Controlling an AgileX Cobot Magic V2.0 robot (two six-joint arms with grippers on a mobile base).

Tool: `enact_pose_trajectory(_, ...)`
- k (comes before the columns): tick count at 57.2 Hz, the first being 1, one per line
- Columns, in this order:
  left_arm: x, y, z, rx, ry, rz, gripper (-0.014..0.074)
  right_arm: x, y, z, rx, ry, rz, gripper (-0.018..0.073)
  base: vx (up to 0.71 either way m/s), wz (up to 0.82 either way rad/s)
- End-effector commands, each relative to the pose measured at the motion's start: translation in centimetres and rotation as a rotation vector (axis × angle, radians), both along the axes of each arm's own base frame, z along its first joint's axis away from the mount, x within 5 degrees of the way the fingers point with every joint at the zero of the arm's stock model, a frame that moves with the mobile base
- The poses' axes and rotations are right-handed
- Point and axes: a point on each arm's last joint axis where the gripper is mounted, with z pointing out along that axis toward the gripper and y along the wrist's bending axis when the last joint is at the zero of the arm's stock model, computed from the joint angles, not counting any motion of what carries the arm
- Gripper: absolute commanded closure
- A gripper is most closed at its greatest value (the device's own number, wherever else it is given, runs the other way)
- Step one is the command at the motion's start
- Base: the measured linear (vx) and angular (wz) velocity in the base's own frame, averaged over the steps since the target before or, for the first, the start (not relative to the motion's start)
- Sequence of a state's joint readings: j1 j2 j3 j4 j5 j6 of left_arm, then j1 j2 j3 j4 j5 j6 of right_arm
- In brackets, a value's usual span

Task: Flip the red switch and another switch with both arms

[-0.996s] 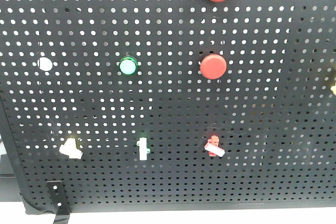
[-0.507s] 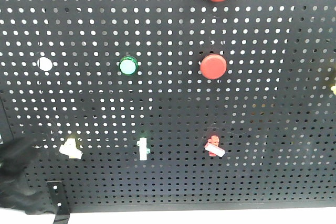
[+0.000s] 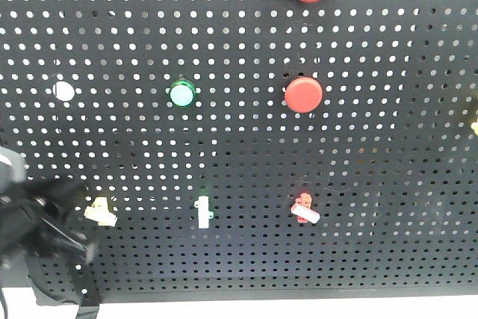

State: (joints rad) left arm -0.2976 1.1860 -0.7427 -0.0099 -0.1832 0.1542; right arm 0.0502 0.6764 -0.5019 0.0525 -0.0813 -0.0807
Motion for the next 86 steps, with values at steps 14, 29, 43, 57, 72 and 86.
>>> enact_pose_trajectory(14, -0.1, -0.2, 1.5, 0.031, -0.048, -0.017, 0.0594, 0.0, -0.1, 2.0, 0.002, -0.125, -0.008, 0.0566, 0.0, 0.0)
enact_pose_trajectory(29, 0.2, -0.3, 0.3, 0.138, 0.021, -0.04, 0.0594, 0.0, -0.1, 2.0, 0.002, -0.125, -0.008, 0.0566, 0.0, 0.0)
enact_pose_trajectory(43, -0.2, -0.5, 0.7, 0.122, 0.0, -0.049, 0.0594, 0.0, -0.1, 2.0, 0.002, -0.124, -0.008, 0.0566, 0.0, 0.0)
enact_pose_trajectory(57, -2.4, -0.4, 3.6, 0.082, -0.139, -0.068, 0.0594, 0.0, -0.1, 2.0, 0.002, -0.125, -0.008, 0.0566, 0.0, 0.0)
enact_pose_trajectory(72, -0.4, -1.1, 2.6, 0.09, -0.114, -0.072, 0.0594, 0.0, -0.1, 2.0, 0.001, -0.122, -0.008, 0.0566, 0.0, 0.0)
enact_pose_trajectory(86, 1.3, -1.7, 0.3, 0.095, -0.026, -0.069, 0.0594, 0.0, -0.1, 1.9, 0.001, -0.12, -0.008, 0.0566, 0.0, 0.0)
